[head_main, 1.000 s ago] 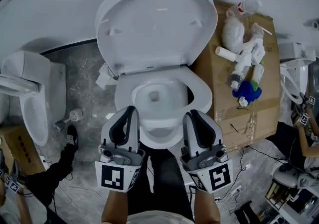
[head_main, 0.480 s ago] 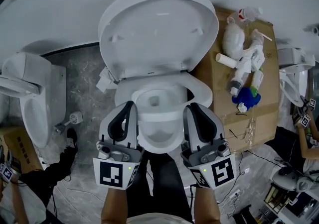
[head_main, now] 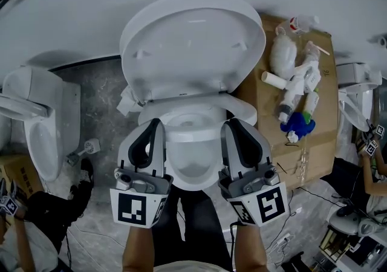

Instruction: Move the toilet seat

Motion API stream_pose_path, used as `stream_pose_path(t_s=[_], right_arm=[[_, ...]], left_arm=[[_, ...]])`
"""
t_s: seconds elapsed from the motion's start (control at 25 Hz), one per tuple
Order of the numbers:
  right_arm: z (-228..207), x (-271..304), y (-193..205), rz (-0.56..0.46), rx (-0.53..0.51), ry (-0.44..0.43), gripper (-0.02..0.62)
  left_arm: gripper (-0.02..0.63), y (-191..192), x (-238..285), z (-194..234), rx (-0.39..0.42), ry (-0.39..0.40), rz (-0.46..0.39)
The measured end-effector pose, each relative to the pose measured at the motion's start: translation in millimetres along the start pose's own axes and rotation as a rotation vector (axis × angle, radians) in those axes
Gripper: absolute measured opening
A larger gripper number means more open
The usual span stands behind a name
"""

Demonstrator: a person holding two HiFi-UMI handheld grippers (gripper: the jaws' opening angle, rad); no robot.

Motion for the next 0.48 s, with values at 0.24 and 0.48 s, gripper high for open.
stream_pose_path(t_s=[0.24,0.48], right_arm=[[-5.4,12.6,-3.7,-0.011,0.000,-0.010,0.043],[-10.9,25.1,-7.5,-0.023,-0.002,-0.013,0.043]], left_arm=[[0.011,-2.5,9.7,5.5,0.003,-0.004,-0.006],[0.010,-5.8,20.2,10.4,0.012,-0.008,-0.011]])
Point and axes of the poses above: the fingertips, and each gripper's own axes: x forward along the fingers, z to its left, y out of its underside, the point moved 10 cm from there along -x, backward along the fingers, and after that the axes turned 2 degrees about x, right-handed, at the moved point
